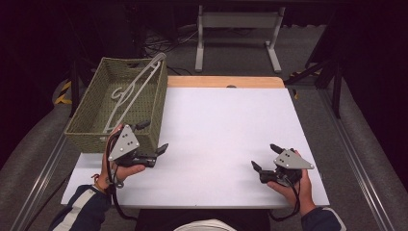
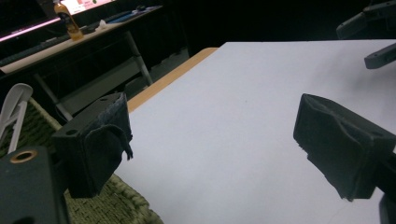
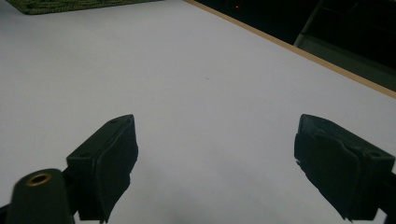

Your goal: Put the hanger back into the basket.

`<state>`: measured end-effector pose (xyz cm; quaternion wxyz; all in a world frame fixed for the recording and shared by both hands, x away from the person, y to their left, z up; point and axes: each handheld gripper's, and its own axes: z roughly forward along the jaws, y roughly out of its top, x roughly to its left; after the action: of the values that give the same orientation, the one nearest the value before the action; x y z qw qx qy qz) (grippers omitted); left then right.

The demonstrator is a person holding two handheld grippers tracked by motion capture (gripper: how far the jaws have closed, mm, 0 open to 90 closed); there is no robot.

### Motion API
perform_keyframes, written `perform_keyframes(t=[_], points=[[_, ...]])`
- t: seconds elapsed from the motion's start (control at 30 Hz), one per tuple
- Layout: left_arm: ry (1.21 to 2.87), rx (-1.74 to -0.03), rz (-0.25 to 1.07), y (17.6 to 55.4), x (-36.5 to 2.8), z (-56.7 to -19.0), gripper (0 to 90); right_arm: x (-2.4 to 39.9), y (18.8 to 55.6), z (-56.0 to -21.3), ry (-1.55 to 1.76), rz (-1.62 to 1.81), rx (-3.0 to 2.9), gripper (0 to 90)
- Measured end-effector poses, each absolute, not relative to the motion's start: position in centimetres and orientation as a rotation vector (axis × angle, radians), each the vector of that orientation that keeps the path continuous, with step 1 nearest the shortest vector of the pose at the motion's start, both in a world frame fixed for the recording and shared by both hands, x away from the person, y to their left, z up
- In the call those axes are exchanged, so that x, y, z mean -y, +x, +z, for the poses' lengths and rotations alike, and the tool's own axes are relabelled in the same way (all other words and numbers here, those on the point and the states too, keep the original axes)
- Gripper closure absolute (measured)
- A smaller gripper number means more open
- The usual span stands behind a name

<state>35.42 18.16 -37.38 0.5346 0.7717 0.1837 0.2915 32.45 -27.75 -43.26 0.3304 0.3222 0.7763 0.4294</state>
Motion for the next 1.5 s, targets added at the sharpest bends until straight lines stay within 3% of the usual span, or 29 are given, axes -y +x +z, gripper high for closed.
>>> perform_keyframes(t=[0.43,0.87,1.5], points=[[1.934,-0.45,0.674,34.6,-17.3,-41.0,9.9,27.2,32.2,-43.3,0.816,1.133,-2.031,13.9],[1.928,-0.564,0.554,33.9,-19.8,-44.3,8.8,26.6,32.1,-43.4,0.798,1.131,-2.035,13.9],[1.946,-0.569,0.625,33.7,-20.3,-44.8,8.5,26.9,32.1,-43.5,0.798,1.139,-2.037,13.9]])
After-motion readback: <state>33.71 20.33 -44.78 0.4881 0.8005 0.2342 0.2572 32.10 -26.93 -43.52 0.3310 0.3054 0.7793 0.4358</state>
